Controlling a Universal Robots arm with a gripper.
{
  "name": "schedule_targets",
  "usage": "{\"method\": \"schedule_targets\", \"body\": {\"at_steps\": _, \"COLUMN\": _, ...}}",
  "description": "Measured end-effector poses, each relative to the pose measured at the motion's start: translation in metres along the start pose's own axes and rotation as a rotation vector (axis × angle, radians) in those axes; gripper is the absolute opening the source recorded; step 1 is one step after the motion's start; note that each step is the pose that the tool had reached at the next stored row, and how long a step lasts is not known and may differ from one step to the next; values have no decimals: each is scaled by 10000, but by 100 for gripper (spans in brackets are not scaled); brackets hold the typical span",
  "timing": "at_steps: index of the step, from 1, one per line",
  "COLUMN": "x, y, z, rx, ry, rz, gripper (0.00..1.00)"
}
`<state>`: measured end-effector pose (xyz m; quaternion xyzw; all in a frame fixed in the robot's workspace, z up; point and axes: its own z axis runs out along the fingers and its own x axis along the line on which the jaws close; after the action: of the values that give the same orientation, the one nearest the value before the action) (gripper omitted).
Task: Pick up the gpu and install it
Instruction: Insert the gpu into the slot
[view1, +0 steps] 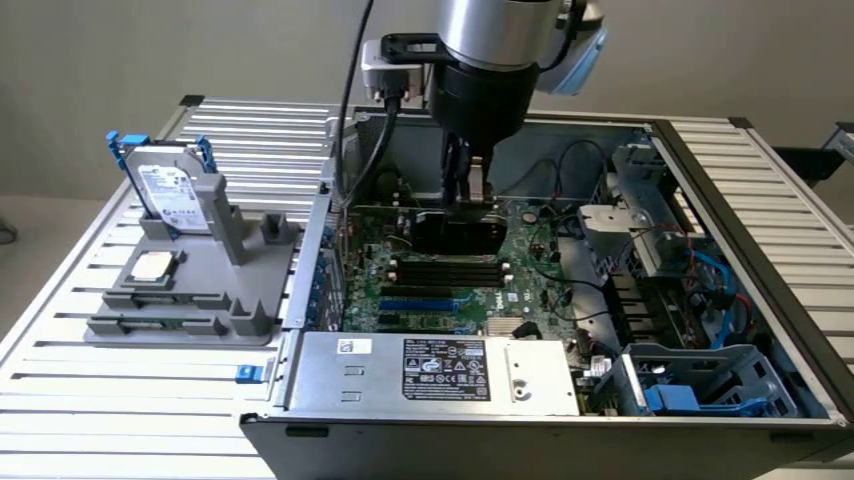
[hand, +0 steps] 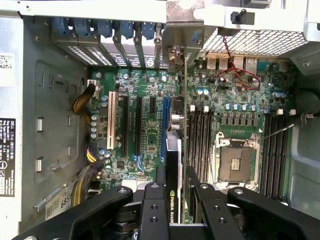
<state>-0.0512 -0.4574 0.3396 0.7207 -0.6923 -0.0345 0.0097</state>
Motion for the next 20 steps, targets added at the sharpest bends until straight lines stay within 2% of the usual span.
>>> {"method": "schedule_targets", "body": {"at_steps": 12, "x": 24, "y": 51, "z": 221, "rx": 3, "ry": -5, "rz": 56, "gripper": 26}}
{"method": "schedule_targets", "body": {"at_steps": 20, "x": 31, "y": 65, "z": 324, "rx": 13, "ry": -18, "rz": 290, "gripper": 26}}
